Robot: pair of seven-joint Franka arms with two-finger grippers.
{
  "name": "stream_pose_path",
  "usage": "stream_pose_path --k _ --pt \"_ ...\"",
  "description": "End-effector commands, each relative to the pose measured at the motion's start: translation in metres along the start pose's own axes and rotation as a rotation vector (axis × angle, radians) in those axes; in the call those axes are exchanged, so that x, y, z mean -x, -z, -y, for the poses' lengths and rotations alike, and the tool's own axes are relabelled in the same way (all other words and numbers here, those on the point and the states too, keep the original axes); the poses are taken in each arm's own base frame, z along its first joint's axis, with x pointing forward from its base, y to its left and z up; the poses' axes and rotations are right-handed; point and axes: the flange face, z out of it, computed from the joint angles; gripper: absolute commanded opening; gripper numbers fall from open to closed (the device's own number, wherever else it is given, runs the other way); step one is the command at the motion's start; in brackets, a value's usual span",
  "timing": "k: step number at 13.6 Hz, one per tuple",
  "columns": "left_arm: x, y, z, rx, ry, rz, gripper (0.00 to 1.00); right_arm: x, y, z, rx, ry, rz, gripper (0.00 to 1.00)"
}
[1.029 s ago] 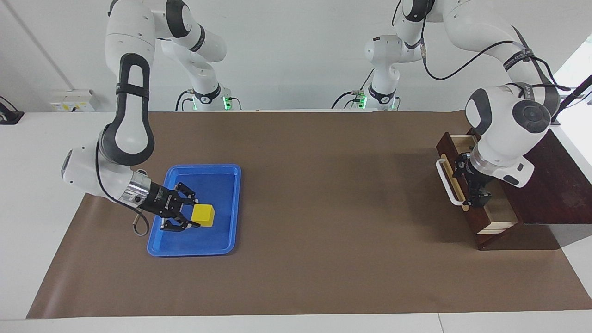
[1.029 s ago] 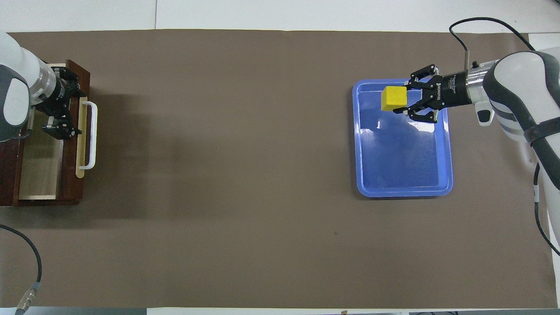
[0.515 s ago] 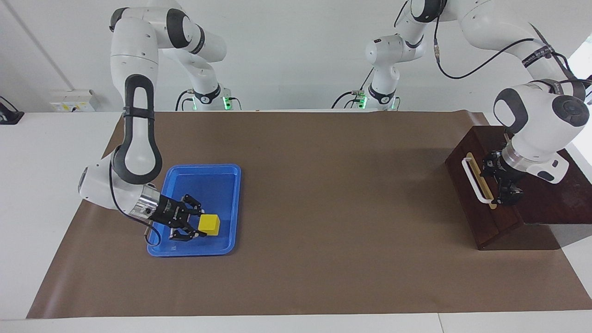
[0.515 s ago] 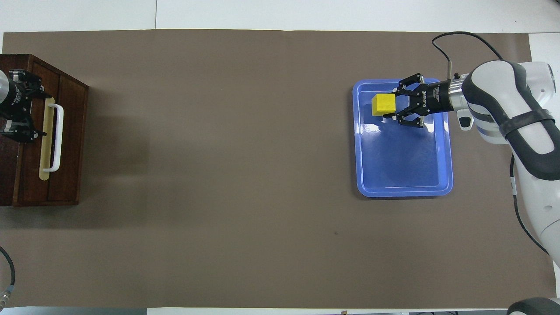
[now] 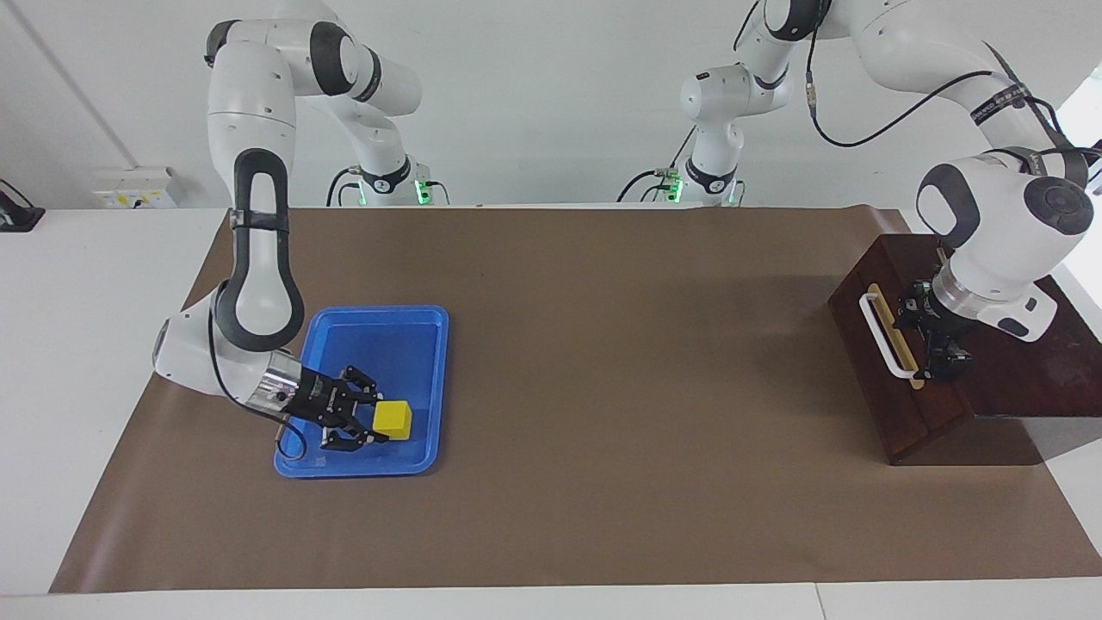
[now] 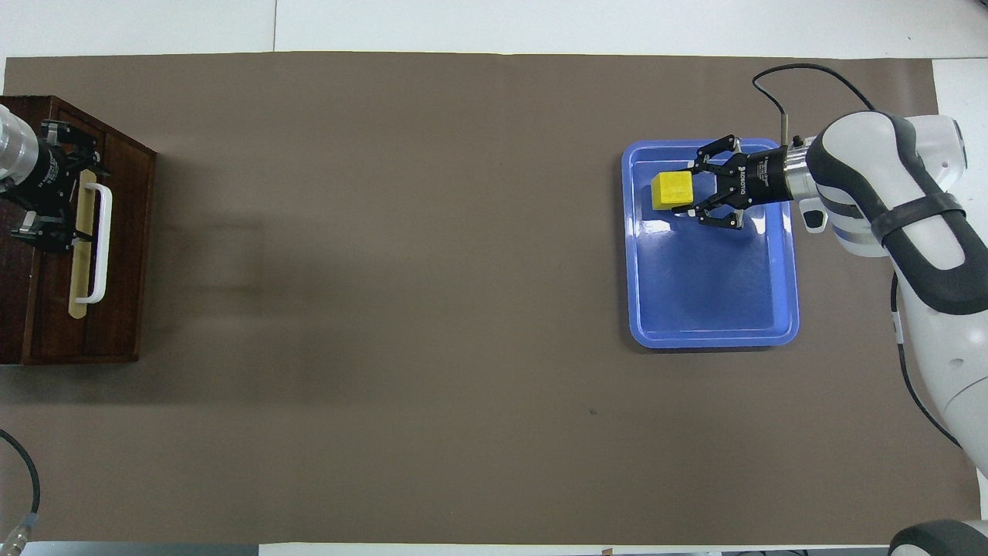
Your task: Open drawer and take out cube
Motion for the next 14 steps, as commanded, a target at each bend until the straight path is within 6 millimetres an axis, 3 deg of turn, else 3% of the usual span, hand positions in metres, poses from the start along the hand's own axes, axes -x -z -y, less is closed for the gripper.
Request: stream_pose_path --k 1,3,4,5,6,7,8,9,11,14 --pt "0.013 0.044 0.029 -0.008 -0.132 -0.001 1.0 -0.007 -0.01 -0.007 -0.02 0.025 -0.003 0.0" --pt "0.019 0.068 0.043 0.014 -0.228 0.041 1.0 -0.007 -0.011 -0.008 -0.016 0.025 -0.006 0.0" --pt "0.023 0.078 0.048 0.014 -0.308 0.041 1.0 -0.006 -0.01 -0.008 -0.016 0.028 -0.005 0.18" --pt "0.037 0.09 0.054 0.007 -0.41 0.042 1.0 -0.005 -0.011 -0.009 -0.015 0.027 -0.005 0.71" --pt "0.043 0.093 0.058 -0.006 -0.509 0.05 1.0 -0.006 -0.009 -0.009 -0.017 0.025 -0.005 0.83" --pt "0.053 0.094 0.058 -0.013 -0.604 0.072 1.0 -0.003 -0.006 -0.007 -0.021 0.027 -0.005 0.89" --pt "0.071 0.097 0.059 -0.013 -0.706 0.086 1.0 0.001 -0.003 -0.007 -0.014 0.026 0.006 0.91" --pt "0.075 0.097 0.059 -0.02 -0.806 0.093 1.0 0.005 0.007 -0.006 -0.012 0.022 0.014 0.91" --pt "0.074 0.097 0.064 -0.036 -0.991 0.121 1.0 0.02 0.032 -0.002 0.003 -0.002 0.026 0.93" --pt "0.069 0.11 0.076 -0.002 -1.063 0.164 1.0 0.051 0.062 -0.003 0.022 -0.027 0.005 0.94"
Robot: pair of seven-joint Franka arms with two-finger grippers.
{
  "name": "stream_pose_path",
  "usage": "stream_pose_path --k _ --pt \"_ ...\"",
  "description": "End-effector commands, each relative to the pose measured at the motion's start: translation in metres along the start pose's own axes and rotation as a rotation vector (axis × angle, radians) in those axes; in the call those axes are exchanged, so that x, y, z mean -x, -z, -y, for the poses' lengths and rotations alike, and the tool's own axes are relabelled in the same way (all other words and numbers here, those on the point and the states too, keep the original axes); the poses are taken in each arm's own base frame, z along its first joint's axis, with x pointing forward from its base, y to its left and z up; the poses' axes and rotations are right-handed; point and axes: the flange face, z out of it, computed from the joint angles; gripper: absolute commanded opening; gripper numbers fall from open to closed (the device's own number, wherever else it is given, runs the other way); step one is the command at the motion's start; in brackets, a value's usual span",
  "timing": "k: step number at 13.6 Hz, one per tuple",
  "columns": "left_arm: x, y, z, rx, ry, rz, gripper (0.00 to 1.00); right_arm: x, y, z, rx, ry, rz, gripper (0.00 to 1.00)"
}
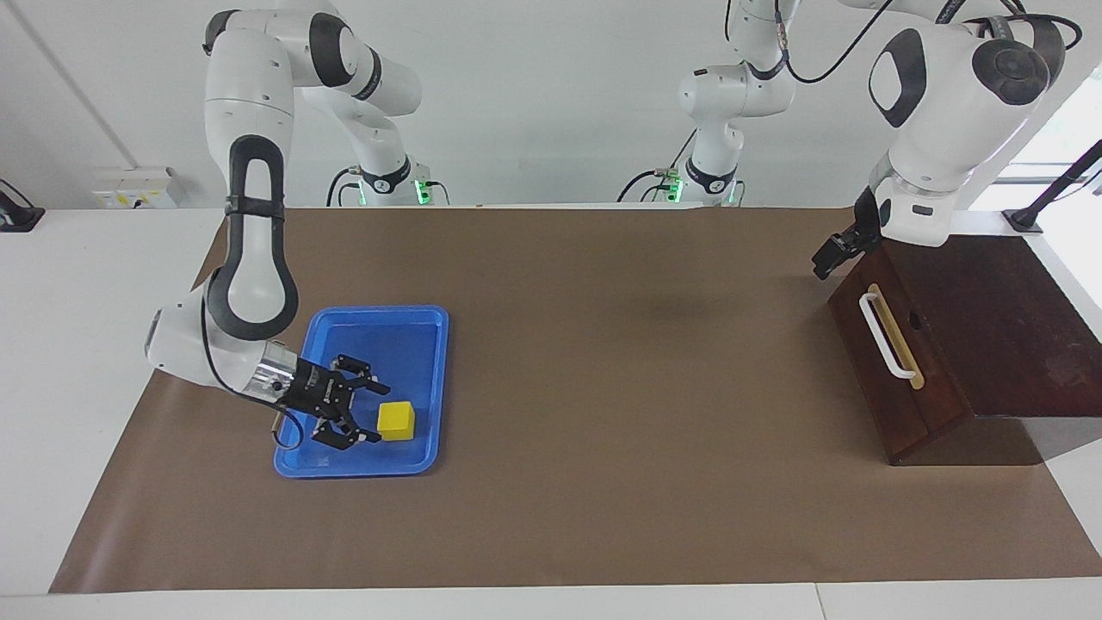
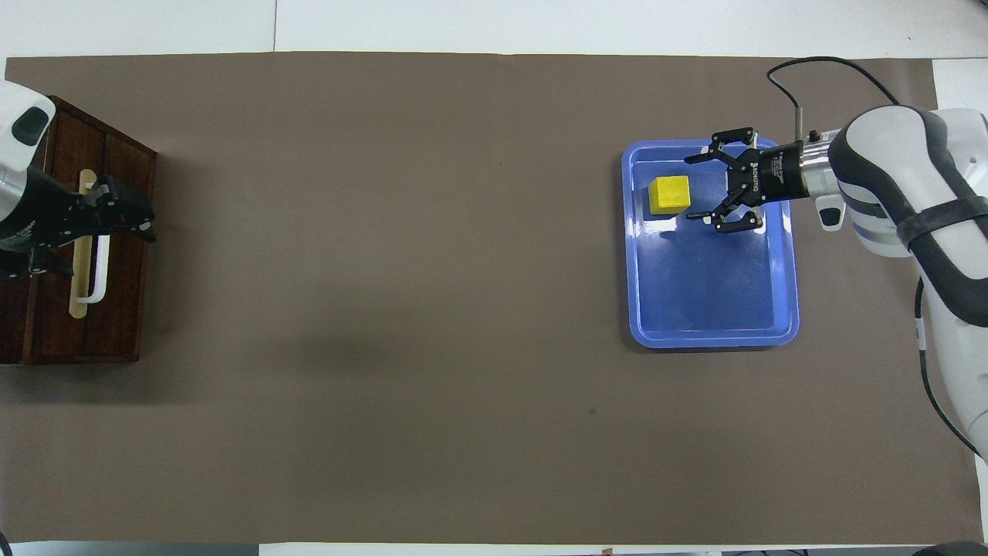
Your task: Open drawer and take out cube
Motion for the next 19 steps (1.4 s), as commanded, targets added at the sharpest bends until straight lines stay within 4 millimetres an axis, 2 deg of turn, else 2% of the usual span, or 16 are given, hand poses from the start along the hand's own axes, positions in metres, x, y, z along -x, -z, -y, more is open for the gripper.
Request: stream_pose_path --k 1,4,5,7,9,11,12,13,15,17,19 --pt "0.021 0.02 0.012 0.024 -0.103 0.005 1.0 0.033 0.033 -0.005 0.016 -0.014 -0.04 0.94" --pt "0.03 0.023 0.016 0.021 -0.293 0.025 1.0 0.073 0.072 -0.013 0.015 0.002 -0.078 0.94" --pt "0.035 0.02 0.017 0.018 -0.306 0.032 1.0 0.09 0.09 -0.017 0.009 0.017 -0.104 0.94" --pt "0.034 0.019 0.019 0.015 -0.297 0.038 1.0 0.116 0.114 -0.027 0.037 0.073 -0.173 0.94" --pt "0.034 0.023 0.018 0.016 -0.304 0.029 1.0 0.149 0.133 -0.034 0.101 0.189 -0.323 0.94" --pt "0.033 0.025 0.018 0.018 -0.298 0.023 1.0 0.179 0.142 -0.048 0.16 0.312 -0.38 0.94" --pt "0.03 0.027 0.017 0.02 -0.3 0.017 1.0 0.204 0.15 -0.068 0.279 0.523 -0.467 0.94" --pt "0.028 0.029 0.017 0.023 -0.307 0.007 1.0 0.215 0.155 -0.08 0.337 0.623 -0.504 0.94" --pt "0.022 0.033 0.012 0.038 -0.306 -0.058 1.0 0.224 0.172 -0.097 0.431 0.783 -0.526 0.94" --pt "0.02 0.035 0.012 0.042 -0.309 -0.073 1.0 0.225 0.193 -0.116 0.542 0.978 -0.521 1.0" --pt "0.02 0.036 0.011 0.045 -0.311 -0.08 1.0 0.225 0.205 -0.128 0.637 1.117 -0.566 1.0"
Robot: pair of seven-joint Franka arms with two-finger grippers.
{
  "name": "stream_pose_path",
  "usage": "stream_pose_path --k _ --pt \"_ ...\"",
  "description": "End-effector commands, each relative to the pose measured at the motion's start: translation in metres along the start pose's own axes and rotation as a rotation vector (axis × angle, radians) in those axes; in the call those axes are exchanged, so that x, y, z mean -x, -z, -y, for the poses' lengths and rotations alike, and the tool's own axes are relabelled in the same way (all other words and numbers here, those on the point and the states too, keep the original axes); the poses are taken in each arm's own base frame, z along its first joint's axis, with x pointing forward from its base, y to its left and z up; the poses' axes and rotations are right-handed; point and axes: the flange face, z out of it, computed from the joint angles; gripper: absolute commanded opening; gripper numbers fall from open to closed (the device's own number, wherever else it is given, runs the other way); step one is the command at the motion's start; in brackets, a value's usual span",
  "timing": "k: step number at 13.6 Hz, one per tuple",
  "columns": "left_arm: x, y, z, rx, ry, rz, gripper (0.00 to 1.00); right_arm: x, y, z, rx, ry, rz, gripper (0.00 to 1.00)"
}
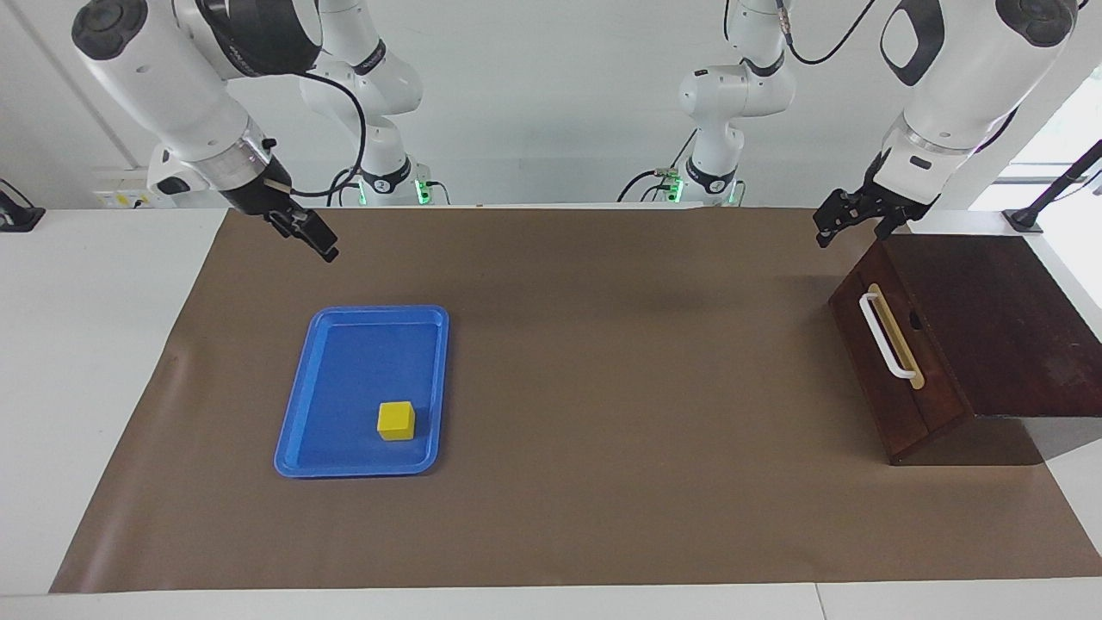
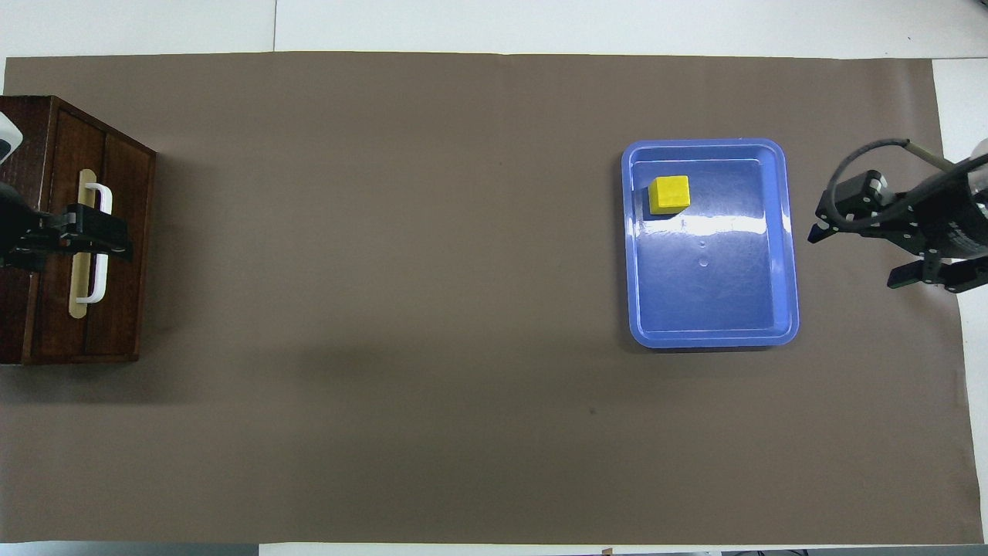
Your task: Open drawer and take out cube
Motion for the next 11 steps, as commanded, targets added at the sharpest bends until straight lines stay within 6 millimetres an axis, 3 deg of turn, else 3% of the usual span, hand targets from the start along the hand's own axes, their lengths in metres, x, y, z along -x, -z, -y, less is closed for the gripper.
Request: stream_pose_path --k 1,8,11 --pt "-0.001 0.006 0.001 0.018 -0.011 -0.035 1.0 0.013 0.001 -0.019 0.076 0.207 -0.029 1.0" --pt "-0.002 0.006 0.001 0.02 -0.013 -0.045 1.0 -0.006 0.007 -0.016 0.083 0.457 -0.153 1.0" --pt "-0.002 0.006 0.001 0.02 -0.013 -0.045 1.0 -0.002 0.0 -0.018 0.086 0.463 -0.127 1.0"
